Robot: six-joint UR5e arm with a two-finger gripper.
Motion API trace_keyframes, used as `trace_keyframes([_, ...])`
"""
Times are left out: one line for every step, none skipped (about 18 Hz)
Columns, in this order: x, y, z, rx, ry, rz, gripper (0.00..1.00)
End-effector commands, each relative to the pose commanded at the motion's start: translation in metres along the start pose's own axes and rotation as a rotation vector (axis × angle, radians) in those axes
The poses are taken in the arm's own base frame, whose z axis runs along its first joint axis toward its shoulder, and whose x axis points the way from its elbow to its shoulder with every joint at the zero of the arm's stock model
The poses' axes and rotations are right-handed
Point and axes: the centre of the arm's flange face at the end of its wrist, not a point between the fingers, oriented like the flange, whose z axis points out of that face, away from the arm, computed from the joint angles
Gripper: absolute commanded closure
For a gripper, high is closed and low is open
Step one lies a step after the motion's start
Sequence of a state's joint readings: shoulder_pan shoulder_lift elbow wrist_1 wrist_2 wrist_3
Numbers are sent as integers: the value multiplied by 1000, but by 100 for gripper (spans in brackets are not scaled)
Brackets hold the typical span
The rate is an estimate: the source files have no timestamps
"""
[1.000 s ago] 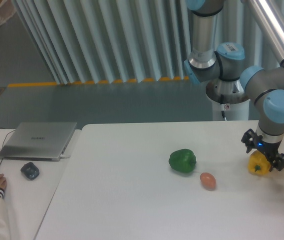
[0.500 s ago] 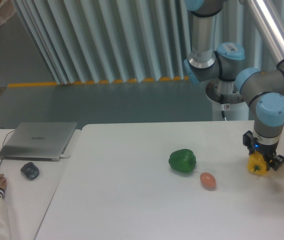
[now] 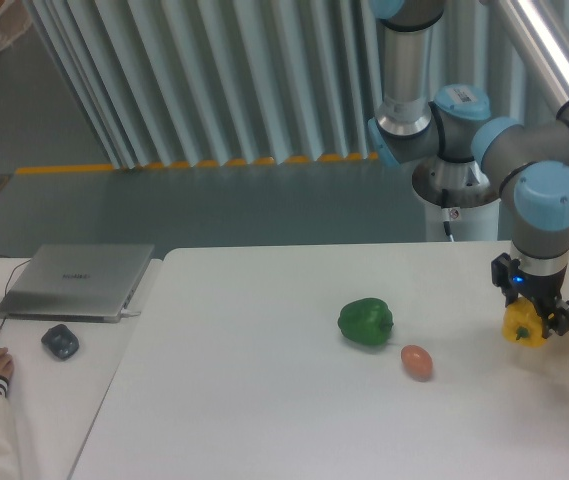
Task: Place the yellow pepper in a basket
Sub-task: 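Lift the yellow pepper and carry it past the table edge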
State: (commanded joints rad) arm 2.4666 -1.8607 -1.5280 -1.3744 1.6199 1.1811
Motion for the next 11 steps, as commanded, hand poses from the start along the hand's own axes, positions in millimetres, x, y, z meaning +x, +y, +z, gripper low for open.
trace_keyframes([-2, 0, -8, 6, -11, 2, 47])
trace_keyframes([-4, -1, -15, 10, -24, 26, 47])
trace_keyframes([-6, -1, -21, 11, -38, 73, 47])
trace_keyframes([-7, -1, -28, 13, -54, 122, 47])
trace_keyframes([-8, 2, -32, 15, -63, 160, 47])
trace_keyframes([-9, 3, -36, 18, -73, 191, 47])
trace_keyframes([-11, 4, -40, 18, -82, 221, 47])
trace_keyframes([-12, 6, -41, 18, -87, 259, 47])
trace_keyframes([-16, 6, -46, 20, -108, 299, 47])
trace_keyframes([-27, 16, -52, 25, -145, 337, 47])
trace_keyframes([-33, 23, -54, 25, -162, 356, 47])
